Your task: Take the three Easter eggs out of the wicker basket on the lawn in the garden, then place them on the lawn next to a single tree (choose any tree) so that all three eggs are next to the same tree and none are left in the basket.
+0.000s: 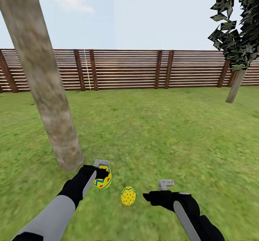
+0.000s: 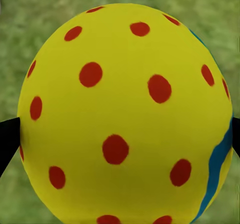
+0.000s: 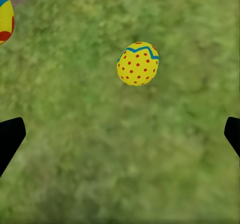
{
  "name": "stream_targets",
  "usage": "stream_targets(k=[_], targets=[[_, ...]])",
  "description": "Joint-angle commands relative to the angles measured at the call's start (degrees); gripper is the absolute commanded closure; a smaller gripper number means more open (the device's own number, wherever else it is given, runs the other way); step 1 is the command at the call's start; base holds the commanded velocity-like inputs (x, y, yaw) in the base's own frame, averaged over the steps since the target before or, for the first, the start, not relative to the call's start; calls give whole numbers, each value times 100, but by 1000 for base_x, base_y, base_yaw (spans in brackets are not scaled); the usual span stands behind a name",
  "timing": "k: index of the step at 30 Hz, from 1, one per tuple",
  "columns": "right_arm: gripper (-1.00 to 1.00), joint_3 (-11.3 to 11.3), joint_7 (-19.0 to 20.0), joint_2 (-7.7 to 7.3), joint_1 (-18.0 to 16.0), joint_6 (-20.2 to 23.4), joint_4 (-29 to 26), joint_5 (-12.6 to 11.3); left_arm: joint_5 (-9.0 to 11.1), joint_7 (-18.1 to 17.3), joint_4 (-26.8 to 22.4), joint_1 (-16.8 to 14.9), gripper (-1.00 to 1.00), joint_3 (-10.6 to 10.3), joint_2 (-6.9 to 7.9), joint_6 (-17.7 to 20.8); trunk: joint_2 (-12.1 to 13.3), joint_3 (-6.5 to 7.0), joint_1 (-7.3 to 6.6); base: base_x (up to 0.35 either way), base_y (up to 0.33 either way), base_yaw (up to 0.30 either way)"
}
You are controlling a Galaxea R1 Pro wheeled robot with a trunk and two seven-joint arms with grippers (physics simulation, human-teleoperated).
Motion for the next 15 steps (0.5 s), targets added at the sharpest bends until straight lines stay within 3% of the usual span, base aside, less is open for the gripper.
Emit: stream_targets(k=[1, 15], targets=[[-100, 11, -59, -5, -5, 14, -6, -60, 42, 43, -7, -3, 100, -18, 3, 25, -44, -24, 22, 0, 0, 0], [-100, 43, -69, -5, 4, 14, -10, -51, 44, 44, -7, -3, 100, -20, 3, 22, -606, -275, 329, 0, 0, 0]])
